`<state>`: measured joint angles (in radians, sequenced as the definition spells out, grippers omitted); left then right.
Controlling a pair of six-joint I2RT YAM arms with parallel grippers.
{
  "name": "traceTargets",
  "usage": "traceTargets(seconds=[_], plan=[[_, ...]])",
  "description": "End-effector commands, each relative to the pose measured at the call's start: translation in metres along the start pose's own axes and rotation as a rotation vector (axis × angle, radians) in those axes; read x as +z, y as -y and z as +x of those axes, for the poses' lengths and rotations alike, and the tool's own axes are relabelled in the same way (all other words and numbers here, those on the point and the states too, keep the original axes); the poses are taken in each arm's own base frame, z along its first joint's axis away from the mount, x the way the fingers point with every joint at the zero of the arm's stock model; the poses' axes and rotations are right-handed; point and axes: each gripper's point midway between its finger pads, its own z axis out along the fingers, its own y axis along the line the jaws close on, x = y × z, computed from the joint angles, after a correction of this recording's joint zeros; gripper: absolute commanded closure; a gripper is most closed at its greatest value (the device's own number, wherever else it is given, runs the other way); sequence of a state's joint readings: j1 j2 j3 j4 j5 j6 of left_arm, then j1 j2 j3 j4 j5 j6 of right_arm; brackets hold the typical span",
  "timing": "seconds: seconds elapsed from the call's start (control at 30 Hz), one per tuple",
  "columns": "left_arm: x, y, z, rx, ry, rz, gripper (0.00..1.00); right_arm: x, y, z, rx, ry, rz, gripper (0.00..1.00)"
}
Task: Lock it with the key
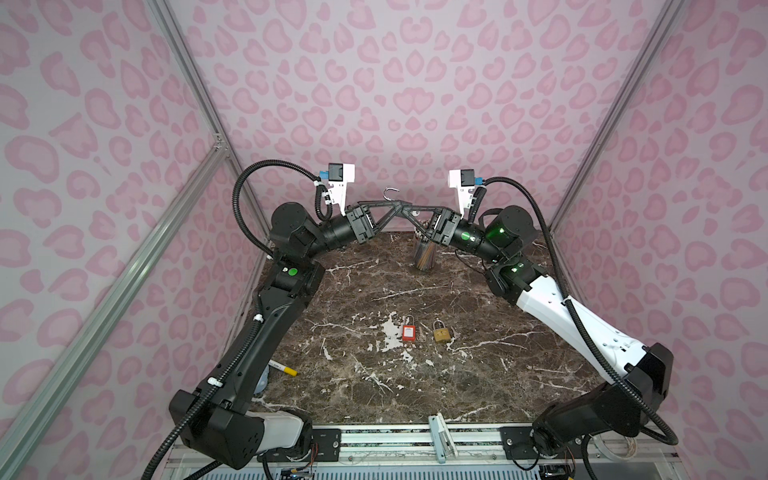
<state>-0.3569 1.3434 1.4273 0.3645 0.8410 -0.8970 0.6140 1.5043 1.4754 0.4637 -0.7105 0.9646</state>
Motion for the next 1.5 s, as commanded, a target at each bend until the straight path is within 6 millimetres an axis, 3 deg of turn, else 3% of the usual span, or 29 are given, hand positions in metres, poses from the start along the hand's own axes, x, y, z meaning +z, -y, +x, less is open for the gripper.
traceTargets(seconds=[0.0,0.2,0.87,1.2,1.47], plan=[[-0.001,0.012,-0.006,0.036,0.016,0.051,0.96,0.000,-0.013,-0.006,-0.008,0.019,-0.051,0.69],[-0.001,0.008,-0.002,0.023,0.007,0.046,0.96,0.002,-0.010,-0.004,-0.001,0.012,-0.049,0.81],[-0.005,0.007,-0.007,0.018,0.028,0.043,0.96,0.004,-0.015,0.007,-0.002,-0.045,-0.064,0.75],[-0.004,0.002,-0.004,0.001,0.017,0.043,0.96,0.004,-0.014,0.006,-0.001,-0.045,-0.067,0.85],[-0.005,-0.005,0.001,-0.008,0.009,0.027,0.71,0.002,-0.012,0.002,-0.006,-0.030,-0.057,0.87]])
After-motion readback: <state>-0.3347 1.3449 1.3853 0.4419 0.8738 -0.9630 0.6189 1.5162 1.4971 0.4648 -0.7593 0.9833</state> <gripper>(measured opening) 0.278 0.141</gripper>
